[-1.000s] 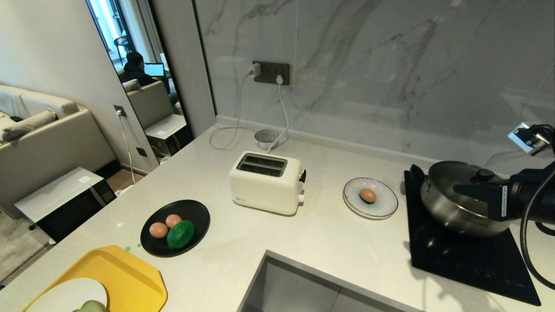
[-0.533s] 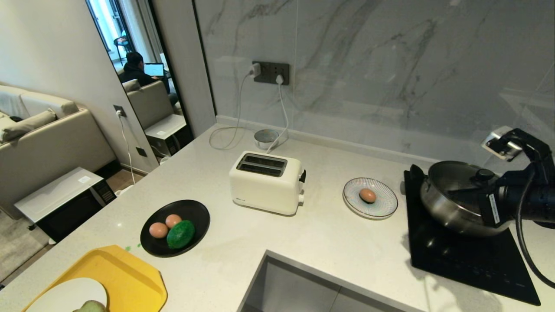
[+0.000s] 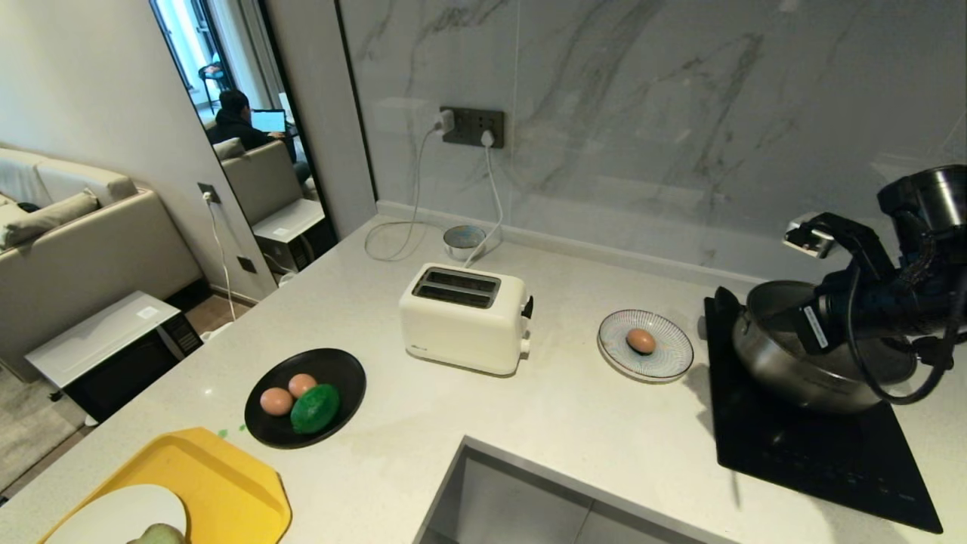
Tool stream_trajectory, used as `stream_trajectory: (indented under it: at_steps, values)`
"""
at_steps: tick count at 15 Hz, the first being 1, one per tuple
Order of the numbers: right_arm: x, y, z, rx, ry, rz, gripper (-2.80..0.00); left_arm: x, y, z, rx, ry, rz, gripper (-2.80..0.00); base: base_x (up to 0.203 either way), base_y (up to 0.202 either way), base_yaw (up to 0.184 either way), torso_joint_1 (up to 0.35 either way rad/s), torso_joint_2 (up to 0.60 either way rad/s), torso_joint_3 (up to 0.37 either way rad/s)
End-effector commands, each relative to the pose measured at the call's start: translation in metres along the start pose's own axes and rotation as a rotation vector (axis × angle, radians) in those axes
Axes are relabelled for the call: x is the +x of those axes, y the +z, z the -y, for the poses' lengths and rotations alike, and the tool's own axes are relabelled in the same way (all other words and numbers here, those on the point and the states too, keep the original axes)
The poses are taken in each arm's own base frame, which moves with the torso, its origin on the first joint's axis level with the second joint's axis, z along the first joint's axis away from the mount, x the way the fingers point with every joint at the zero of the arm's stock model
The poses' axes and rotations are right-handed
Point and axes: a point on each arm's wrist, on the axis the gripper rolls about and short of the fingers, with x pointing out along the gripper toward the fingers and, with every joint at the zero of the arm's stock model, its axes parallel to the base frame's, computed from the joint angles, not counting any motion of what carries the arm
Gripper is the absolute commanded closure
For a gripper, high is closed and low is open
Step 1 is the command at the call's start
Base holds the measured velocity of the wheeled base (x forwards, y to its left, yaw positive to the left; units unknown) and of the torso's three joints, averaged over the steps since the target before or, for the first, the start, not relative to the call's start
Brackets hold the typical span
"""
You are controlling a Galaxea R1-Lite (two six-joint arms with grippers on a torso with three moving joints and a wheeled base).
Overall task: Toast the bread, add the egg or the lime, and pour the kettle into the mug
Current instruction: Pick up the egg
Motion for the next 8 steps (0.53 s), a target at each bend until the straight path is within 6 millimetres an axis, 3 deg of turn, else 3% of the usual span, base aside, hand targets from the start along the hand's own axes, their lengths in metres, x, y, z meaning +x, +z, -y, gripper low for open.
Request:
stream_trajectory:
  at_steps: [1, 8]
  values:
    - [0.029, -0.001, 0.01, 0.021, 0.016, -0.05, -2.8, 0.0, 0.0, 0.0, 0.0, 0.001, 0.001, 0.0, 0.0, 0.0, 0.0, 0.0, 0.0, 0.0]
    - [0.097, 0.021, 0.03, 0.011, 0.02, -0.064, -2.8, 0.0, 0.0, 0.0, 0.0, 0.001, 0.0, 0.0, 0.0, 0.0, 0.0, 0.0, 0.0, 0.0]
